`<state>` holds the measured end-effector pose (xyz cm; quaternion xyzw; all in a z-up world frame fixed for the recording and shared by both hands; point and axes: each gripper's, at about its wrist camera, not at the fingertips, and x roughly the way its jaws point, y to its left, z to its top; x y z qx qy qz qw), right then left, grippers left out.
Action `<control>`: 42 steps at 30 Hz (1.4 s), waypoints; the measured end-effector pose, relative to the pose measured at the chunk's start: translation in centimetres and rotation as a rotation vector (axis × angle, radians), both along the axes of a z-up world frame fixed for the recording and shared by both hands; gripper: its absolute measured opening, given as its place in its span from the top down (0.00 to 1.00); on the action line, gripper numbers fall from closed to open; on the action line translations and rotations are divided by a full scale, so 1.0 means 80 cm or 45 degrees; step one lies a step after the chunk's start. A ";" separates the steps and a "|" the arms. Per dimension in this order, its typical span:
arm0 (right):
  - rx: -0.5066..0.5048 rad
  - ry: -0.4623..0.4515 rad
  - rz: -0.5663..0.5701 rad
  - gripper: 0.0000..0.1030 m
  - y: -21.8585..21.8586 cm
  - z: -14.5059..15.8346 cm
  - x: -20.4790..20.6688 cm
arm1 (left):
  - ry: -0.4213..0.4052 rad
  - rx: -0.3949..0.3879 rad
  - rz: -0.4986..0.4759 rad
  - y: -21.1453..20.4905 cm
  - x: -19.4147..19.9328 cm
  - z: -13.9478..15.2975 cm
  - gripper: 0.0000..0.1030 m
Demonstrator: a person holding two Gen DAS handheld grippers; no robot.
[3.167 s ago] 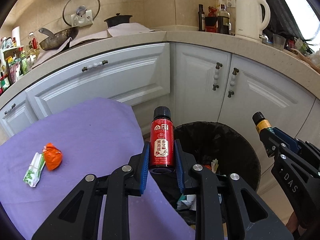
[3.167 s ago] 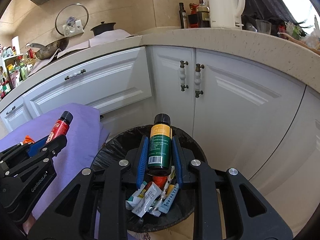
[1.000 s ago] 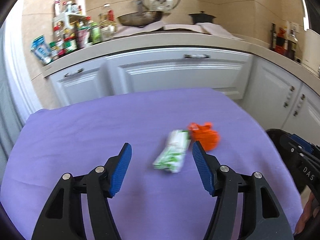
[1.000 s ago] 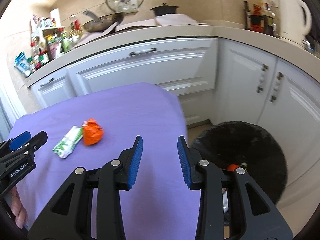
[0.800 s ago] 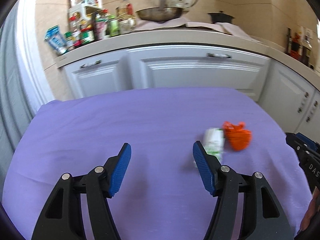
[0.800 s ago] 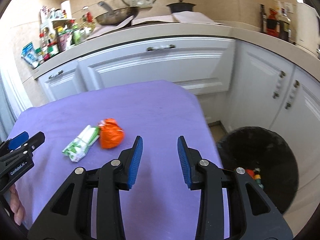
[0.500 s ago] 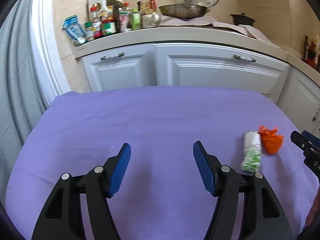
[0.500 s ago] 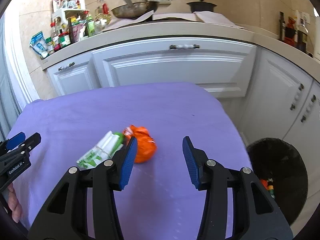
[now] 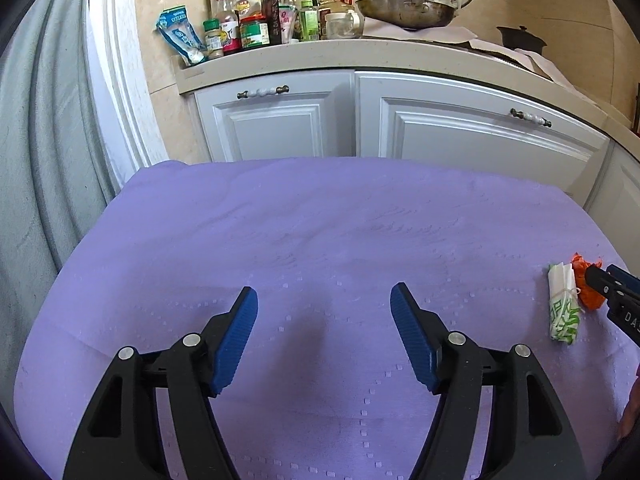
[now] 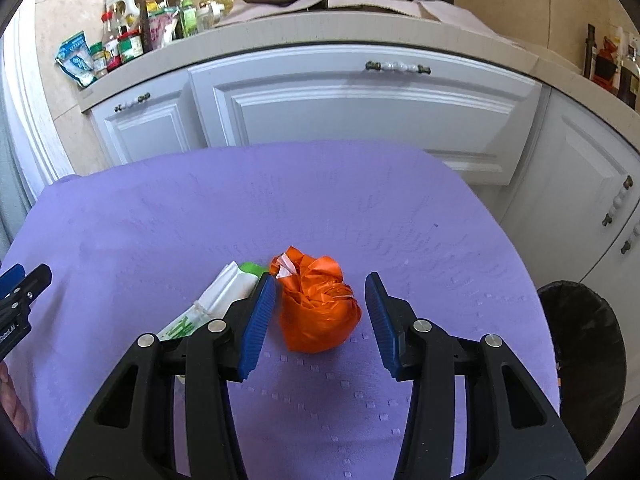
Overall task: Collect trash
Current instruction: 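Grasp the orange plastic bag with the right tool while the left tool grasps the white-green wrapper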
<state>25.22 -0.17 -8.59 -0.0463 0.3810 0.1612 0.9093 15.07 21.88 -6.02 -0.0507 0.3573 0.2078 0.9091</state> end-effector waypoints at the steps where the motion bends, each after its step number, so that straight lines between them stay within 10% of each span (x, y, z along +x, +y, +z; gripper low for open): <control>1: -0.002 0.007 0.002 0.56 0.000 -0.001 0.001 | 0.002 -0.001 -0.001 0.000 0.001 0.000 0.35; 42: 0.013 -0.015 -0.254 0.62 -0.130 0.000 -0.030 | -0.002 -0.050 -0.377 -0.166 0.049 -0.002 0.30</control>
